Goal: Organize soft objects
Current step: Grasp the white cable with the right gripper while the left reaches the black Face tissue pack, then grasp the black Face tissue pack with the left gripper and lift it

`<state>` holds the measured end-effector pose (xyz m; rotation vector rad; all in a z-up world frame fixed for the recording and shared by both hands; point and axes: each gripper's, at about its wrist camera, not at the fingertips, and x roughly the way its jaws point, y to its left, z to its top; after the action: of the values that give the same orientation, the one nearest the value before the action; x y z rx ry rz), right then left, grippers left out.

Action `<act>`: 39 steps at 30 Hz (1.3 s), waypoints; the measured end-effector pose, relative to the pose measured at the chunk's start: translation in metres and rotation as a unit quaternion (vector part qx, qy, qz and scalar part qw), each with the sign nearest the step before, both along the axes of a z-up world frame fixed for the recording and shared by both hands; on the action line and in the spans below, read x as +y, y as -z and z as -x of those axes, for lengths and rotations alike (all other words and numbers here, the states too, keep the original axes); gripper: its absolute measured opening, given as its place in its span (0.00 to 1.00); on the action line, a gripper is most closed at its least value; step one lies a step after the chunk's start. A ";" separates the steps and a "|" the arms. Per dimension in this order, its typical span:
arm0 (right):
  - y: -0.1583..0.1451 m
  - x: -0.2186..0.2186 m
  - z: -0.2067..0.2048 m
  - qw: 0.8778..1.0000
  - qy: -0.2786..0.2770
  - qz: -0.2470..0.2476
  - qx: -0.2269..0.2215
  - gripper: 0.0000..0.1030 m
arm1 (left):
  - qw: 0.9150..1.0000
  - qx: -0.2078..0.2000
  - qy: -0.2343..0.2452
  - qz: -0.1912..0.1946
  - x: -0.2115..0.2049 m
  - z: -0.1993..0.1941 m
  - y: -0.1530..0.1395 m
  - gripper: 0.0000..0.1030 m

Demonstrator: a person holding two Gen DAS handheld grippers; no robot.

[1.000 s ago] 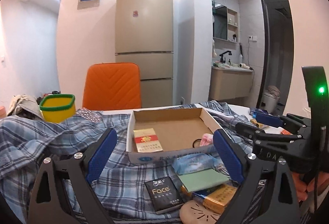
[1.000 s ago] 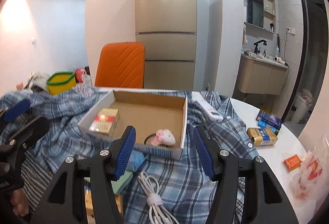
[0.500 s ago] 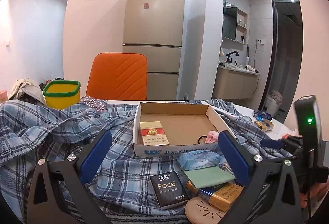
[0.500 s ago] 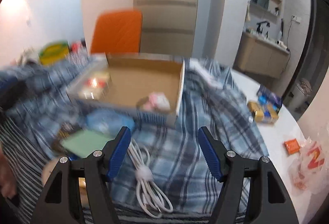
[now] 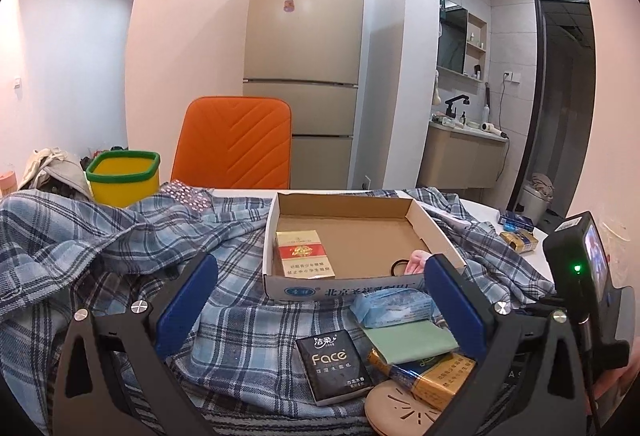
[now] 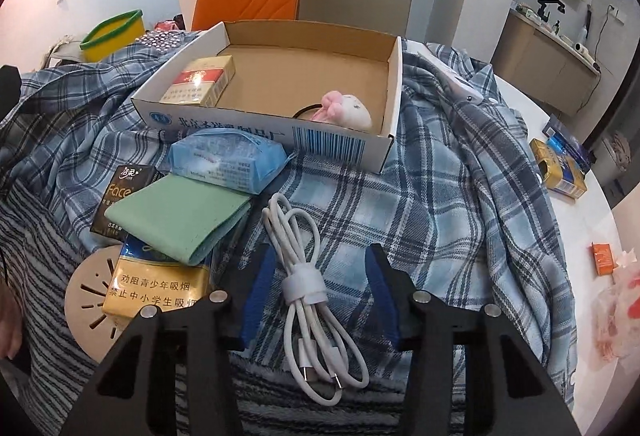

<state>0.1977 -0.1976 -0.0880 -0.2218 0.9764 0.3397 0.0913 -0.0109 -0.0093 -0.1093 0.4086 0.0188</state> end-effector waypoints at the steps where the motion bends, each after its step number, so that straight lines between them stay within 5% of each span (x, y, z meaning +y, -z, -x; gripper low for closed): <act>1: 0.001 0.000 0.000 1.000 -0.003 0.000 0.005 0.45 | 1.000 0.005 -0.002 0.000 0.000 -0.002 0.001 1.00; 7: 0.009 0.001 -0.004 1.000 -0.010 -0.008 0.029 0.23 | 1.000 0.011 0.000 0.000 0.001 -0.003 0.002 1.00; 13: -0.016 -0.009 0.006 0.998 0.009 -0.051 -0.046 0.22 | 0.999 0.037 0.000 -0.008 -0.001 -0.011 0.007 1.00; 17: -0.035 -0.024 0.011 0.990 0.035 -0.100 -0.093 0.22 | 0.995 0.097 0.001 0.001 0.002 -0.026 0.019 1.00; 21: -0.037 -0.025 0.010 0.989 0.041 -0.100 -0.098 0.22 | 0.986 0.168 0.004 0.020 0.007 -0.044 0.037 0.95; 23: -0.037 -0.022 0.010 0.990 0.038 -0.092 -0.100 0.22 | 0.978 0.205 0.016 0.029 0.006 -0.053 0.048 0.78; 26: -0.037 -0.019 0.012 0.990 0.037 -0.085 -0.103 0.22 | 0.968 0.250 0.023 0.031 0.004 -0.062 0.063 0.71; 39: -0.033 -0.018 0.012 0.991 0.035 -0.077 -0.099 0.22 | 0.954 0.298 0.027 0.028 -0.001 -0.069 0.076 0.71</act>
<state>0.1855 -0.2158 -0.0546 -0.0779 0.7565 0.3206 0.1601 -0.0114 -0.0848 -0.1480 1.0164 -0.0155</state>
